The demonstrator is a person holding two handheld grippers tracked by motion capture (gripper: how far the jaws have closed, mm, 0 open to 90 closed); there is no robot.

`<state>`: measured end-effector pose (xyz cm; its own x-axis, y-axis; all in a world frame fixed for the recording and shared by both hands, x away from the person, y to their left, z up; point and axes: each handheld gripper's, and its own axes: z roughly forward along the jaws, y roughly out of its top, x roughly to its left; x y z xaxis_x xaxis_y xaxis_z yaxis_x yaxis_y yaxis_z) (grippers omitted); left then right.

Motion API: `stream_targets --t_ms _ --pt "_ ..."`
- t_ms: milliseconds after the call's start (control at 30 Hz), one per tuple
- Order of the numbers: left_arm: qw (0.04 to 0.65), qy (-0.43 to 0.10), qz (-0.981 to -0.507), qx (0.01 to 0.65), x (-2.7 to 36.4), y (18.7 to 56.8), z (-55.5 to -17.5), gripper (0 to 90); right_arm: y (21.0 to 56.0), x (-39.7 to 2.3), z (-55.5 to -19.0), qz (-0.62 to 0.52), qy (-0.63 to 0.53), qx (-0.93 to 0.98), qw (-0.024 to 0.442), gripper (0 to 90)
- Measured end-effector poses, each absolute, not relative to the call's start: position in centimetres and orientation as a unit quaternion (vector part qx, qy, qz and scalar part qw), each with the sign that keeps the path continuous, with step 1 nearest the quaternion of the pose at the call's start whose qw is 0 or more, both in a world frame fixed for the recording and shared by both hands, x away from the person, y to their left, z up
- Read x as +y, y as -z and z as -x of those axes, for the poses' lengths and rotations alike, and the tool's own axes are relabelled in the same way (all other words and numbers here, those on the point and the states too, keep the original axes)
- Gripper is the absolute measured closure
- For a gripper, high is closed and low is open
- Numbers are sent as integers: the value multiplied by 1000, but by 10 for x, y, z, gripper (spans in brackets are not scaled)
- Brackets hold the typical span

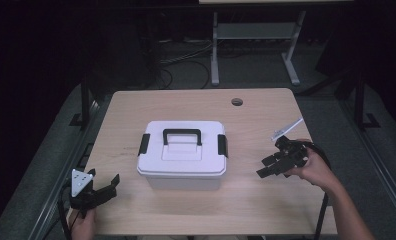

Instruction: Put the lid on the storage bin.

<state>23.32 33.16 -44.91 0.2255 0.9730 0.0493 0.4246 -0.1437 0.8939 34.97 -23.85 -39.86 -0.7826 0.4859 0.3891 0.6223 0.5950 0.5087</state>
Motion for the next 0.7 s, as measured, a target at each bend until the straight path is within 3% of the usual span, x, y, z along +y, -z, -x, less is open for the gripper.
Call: stream_targets --t_ms 700 --pt "399 -343 -674 518 330 450 -234 140 419 -258 -331 332 333 -875 114 335"
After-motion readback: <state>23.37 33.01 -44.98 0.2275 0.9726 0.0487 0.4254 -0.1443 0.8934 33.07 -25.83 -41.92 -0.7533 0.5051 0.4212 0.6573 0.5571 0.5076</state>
